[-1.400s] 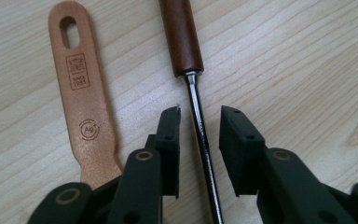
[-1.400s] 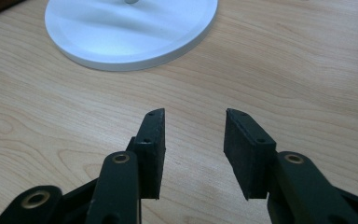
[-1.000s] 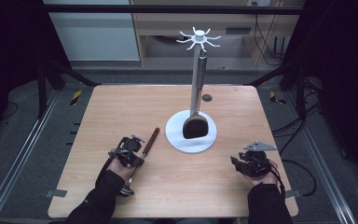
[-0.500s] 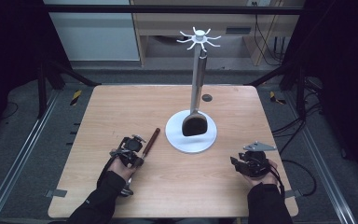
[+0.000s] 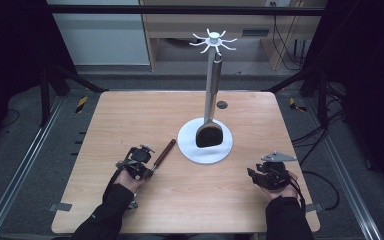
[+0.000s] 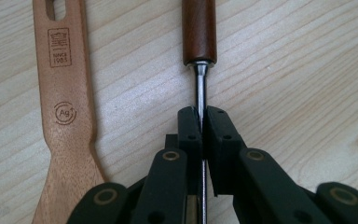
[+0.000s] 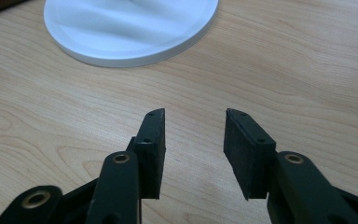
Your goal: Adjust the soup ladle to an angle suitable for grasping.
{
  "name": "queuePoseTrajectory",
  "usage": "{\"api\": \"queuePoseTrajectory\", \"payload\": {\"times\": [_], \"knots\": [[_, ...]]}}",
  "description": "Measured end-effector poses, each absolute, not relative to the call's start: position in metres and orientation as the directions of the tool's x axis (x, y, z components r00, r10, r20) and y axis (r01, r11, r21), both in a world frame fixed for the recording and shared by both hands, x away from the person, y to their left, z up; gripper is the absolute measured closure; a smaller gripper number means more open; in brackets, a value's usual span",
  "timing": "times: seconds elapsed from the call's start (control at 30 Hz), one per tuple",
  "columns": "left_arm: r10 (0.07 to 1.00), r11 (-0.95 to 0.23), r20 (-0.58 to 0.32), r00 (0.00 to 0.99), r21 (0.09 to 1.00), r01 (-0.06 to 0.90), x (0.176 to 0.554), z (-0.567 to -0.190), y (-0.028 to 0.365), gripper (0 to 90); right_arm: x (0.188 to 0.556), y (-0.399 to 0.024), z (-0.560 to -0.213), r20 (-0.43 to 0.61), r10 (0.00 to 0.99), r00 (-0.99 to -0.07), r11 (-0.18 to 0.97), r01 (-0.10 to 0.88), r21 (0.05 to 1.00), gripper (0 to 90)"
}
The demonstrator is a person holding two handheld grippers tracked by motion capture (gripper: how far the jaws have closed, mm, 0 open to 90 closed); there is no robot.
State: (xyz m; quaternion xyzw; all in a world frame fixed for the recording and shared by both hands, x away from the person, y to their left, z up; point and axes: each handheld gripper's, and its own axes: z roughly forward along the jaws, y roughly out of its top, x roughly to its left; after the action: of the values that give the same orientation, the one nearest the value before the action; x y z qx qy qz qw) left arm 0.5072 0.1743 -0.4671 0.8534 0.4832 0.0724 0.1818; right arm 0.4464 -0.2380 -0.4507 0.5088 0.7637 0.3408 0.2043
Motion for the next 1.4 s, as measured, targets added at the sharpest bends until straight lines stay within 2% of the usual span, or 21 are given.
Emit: {"api": "queuePoseTrajectory", "payload": {"times": [0.87,1.4], "knots": [[0.822,-0.477,-0.051,0.567,0.484,0.734,0.489,-0.439,0.195,84.9,0.446,-0.239,-0.450,0.037,0.917,-0.398,0.245,0.634,0.733,59.1],[0.816,-0.407,-0.045,0.576,0.664,0.628,0.470,-0.398,0.207,84.9,0.446,-0.240,-0.450,0.037,0.919,-0.394,0.242,0.634,0.734,59.2]]}}
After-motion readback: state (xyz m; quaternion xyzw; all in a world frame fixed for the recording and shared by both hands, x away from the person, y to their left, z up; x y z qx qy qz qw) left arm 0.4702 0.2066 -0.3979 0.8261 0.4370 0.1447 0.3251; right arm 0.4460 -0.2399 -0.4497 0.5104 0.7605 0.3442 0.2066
